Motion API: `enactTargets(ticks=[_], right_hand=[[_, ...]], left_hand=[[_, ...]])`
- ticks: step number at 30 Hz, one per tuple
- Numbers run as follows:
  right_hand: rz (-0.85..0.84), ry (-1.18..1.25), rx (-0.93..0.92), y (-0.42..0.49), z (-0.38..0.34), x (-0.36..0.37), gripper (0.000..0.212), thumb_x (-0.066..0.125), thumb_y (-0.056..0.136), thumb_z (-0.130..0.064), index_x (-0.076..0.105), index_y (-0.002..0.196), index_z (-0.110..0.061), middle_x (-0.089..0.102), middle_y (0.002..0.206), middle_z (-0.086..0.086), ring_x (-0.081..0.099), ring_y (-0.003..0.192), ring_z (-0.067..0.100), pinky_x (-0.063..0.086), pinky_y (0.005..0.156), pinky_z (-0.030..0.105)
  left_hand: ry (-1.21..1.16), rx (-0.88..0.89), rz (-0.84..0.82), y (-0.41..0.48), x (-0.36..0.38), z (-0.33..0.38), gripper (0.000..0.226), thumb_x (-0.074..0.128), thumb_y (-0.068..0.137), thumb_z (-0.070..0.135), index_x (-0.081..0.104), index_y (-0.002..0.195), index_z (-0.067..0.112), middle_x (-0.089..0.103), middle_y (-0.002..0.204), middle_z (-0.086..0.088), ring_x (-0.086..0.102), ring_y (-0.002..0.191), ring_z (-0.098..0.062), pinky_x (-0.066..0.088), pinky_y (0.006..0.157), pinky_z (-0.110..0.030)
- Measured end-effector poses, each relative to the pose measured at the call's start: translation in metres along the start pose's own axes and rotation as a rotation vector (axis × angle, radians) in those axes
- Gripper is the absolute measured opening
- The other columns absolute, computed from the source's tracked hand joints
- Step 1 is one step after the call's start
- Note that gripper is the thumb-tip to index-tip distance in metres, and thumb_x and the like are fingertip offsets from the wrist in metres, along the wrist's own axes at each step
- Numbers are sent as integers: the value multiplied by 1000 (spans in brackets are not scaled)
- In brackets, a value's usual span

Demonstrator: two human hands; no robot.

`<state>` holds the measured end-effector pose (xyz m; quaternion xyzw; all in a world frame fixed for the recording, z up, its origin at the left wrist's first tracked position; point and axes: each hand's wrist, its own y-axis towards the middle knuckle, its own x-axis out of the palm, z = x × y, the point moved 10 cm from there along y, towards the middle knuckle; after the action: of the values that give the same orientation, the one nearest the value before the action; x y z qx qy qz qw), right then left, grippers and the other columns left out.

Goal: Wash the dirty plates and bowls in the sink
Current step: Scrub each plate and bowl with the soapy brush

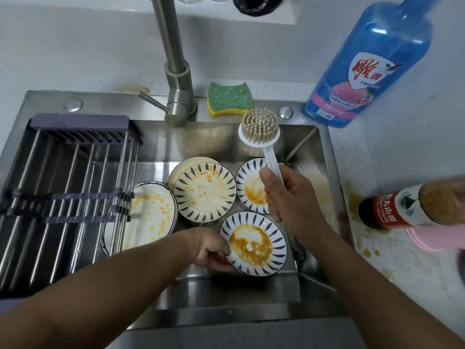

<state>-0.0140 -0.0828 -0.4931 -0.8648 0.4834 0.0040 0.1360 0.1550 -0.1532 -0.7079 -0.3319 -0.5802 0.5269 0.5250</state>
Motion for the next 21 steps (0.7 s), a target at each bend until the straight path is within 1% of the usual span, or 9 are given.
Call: enactTargets(ticks=[2, 4, 7, 10, 13, 15, 17, 19, 21], right_hand=[[-4, -4, 7, 0, -6, -2, 43, 60, 99, -38, 48, 75, -4, 42, 57, 11, 37, 45, 17, 35, 41, 27], [-6, -20, 6, -1, -13, -2, 37, 60, 100, -35, 50, 73, -12, 43, 55, 7, 38, 43, 14, 36, 41, 25], [-25, -88, -17, -3, -24, -2, 37, 60, 100, -36, 52, 75, -10, 43, 51, 12, 41, 39, 16, 37, 41, 26], [-101, -208, -27, -9, -34, -2, 30, 63, 98, -37, 57, 76, -17, 54, 52, 19, 50, 39, 21, 44, 43, 31], [-202, -348, -2, -17, -42, -6, 16, 68, 95, -36, 63, 83, -28, 67, 62, 9, 58, 47, 17, 46, 47, 29], [-261, -544, -11, -22, -50, -11, 4, 65, 97, -40, 67, 98, -37, 71, 72, -4, 63, 58, 7, 51, 58, 27], [-306, -834, -25, -28, -58, -12, 27, 51, 100, -54, 57, 127, -54, 74, 96, -13, 68, 82, 5, 55, 75, 33], [-345, -1203, -64, -36, -67, -8, 40, 32, 104, -58, 34, 144, -60, 69, 122, -8, 66, 104, 16, 53, 87, 37], [-341, -1503, -168, -42, -83, 3, 42, 27, 107, -51, 24, 148, -59, 66, 125, -5, 65, 107, 21, 51, 86, 36]], left_hand=[[19, 18, -26, -12, 1, 6, 26, 44, 97, -14, 60, 114, -2, 68, 107, -21, 68, 99, -34, 64, 74, -44], [55, 29, -49, -26, 0, 13, 24, 45, 98, -13, 61, 111, -1, 71, 103, -19, 69, 95, -32, 63, 79, -45], [85, 62, -91, -44, -3, 23, 24, 46, 99, -11, 60, 116, 0, 76, 96, -20, 71, 96, -33, 60, 90, -50], [74, 146, -147, -65, -2, 37, 31, 44, 101, -9, 57, 127, 1, 72, 118, -24, 71, 103, -37, 56, 93, -55], [-1, 281, -177, -95, -5, 56, 30, 44, 102, -6, 58, 126, 5, 68, 125, -24, 73, 100, -35, 52, 97, -58], [-70, 387, -216, -120, -7, 67, 32, 44, 100, -6, 58, 127, 5, 71, 123, -23, 73, 101, -35, 53, 92, -58], [-139, 469, -235, -146, -13, 72, 37, 42, 97, -11, 57, 128, 3, 73, 116, -22, 75, 98, -35, 59, 85, -56], [-213, 529, -245, -166, -17, 74, 45, 37, 94, -17, 55, 131, 1, 73, 115, -23, 75, 97, -38, 61, 78, -56], [-279, 597, -286, -188, -18, 75, 51, 35, 90, -21, 53, 133, 0, 70, 122, -26, 72, 103, -42, 58, 83, -61]])
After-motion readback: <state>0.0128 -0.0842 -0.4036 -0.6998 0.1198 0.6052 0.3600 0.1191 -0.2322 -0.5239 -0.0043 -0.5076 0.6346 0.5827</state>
